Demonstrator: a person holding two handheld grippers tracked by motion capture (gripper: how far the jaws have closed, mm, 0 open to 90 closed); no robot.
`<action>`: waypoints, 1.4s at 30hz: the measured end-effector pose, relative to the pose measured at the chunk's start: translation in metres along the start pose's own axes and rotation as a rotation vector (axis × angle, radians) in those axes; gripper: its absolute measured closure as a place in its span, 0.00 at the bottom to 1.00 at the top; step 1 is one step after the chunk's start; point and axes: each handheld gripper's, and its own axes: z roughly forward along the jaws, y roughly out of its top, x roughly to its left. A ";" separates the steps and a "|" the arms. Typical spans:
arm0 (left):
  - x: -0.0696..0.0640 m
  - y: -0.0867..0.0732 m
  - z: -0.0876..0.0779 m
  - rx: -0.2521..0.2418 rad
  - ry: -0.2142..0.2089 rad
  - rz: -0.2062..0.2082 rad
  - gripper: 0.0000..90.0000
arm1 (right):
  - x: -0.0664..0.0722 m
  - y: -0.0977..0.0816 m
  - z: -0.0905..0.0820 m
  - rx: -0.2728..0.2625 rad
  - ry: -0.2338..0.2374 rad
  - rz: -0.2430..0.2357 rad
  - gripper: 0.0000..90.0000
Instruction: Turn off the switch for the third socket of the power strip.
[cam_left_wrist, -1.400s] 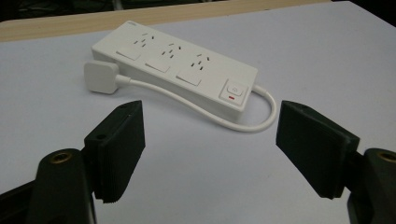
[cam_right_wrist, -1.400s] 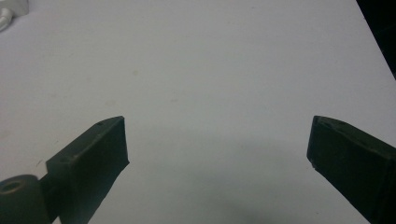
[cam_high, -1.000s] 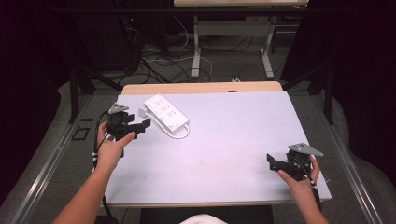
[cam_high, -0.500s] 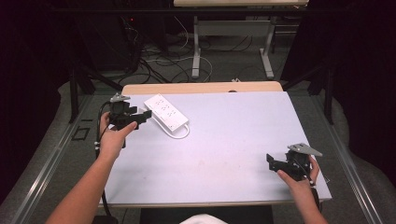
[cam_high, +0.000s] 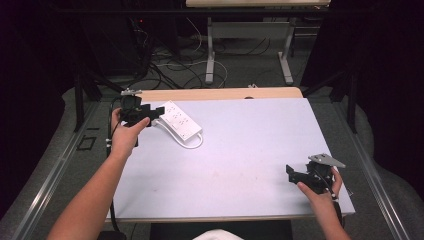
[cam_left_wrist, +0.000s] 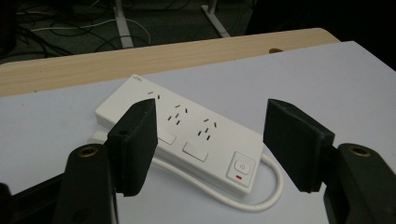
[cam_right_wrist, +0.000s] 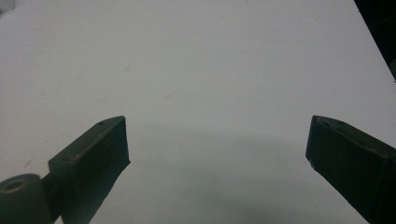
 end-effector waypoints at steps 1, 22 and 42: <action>0.000 0.002 0.001 0.009 0.000 0.003 0.40 | 0.000 0.000 0.000 0.007 0.005 -0.001 0.06; 0.027 0.023 0.035 0.049 0.012 -0.101 0.48 | -0.001 -0.001 0.002 0.009 0.000 -0.015 0.07; 0.046 0.018 0.074 0.076 0.045 -0.104 0.60 | 0.001 -0.002 0.004 0.014 -0.010 -0.020 0.07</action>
